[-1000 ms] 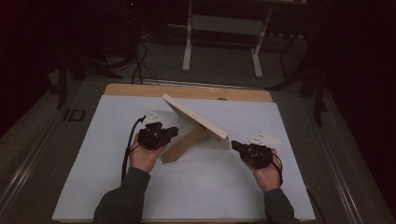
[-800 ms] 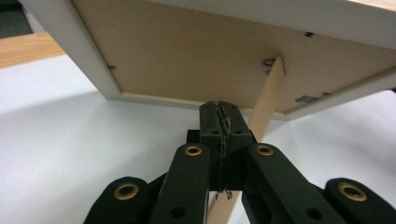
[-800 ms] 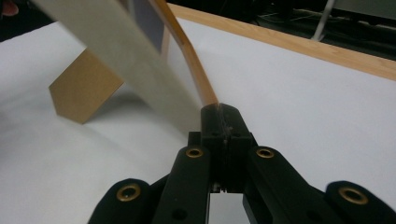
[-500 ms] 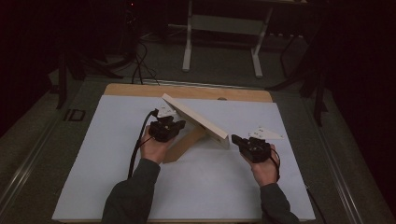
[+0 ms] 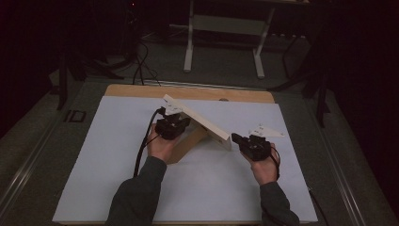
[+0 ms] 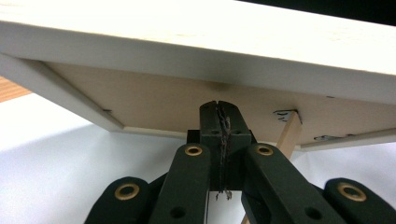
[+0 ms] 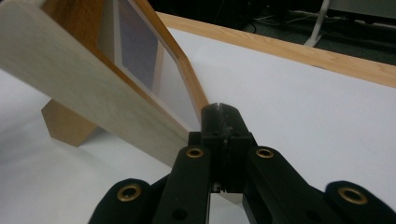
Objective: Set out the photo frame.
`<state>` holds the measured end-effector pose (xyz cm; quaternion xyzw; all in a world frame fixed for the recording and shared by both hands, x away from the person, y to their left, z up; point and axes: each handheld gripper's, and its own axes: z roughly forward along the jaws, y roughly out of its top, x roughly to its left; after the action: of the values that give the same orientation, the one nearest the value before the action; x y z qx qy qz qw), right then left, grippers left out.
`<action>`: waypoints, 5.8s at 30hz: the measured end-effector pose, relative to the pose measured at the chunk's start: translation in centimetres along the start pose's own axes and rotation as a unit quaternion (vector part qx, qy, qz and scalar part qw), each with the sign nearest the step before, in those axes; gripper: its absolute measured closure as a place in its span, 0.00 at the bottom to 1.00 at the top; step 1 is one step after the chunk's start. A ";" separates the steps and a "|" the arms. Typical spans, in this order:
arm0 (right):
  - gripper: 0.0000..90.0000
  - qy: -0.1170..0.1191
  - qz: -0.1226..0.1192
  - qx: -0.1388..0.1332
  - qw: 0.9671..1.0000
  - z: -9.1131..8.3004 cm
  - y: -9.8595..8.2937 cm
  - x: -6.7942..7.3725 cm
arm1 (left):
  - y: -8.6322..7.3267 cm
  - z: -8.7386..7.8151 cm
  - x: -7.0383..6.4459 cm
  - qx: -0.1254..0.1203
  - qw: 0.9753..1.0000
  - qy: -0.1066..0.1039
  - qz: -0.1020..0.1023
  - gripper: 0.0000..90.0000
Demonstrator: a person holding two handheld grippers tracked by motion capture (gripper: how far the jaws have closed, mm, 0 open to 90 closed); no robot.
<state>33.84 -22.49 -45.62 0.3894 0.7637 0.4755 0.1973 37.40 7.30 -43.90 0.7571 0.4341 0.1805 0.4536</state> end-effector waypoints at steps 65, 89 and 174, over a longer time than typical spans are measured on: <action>1.00 0.020 -0.054 0.022 0.998 0.3 0.1 2.5 | 0.5 0.7 -3.3 0.036 0.997 -0.016 0.061 1.00; 1.00 0.045 -0.080 0.025 0.995 0.7 0.2 4.3 | 0.1 1.6 -3.1 0.050 0.997 -0.016 0.064 1.00; 1.00 0.111 -0.094 0.016 0.989 3.8 2.2 9.7 | -2.8 -1.0 0.5 0.010 0.986 -0.164 0.026 1.00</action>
<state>31.29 -12.18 -44.85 0.2635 0.8219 0.4827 0.1486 35.62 8.85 -45.84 0.7920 0.3355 0.0615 0.5063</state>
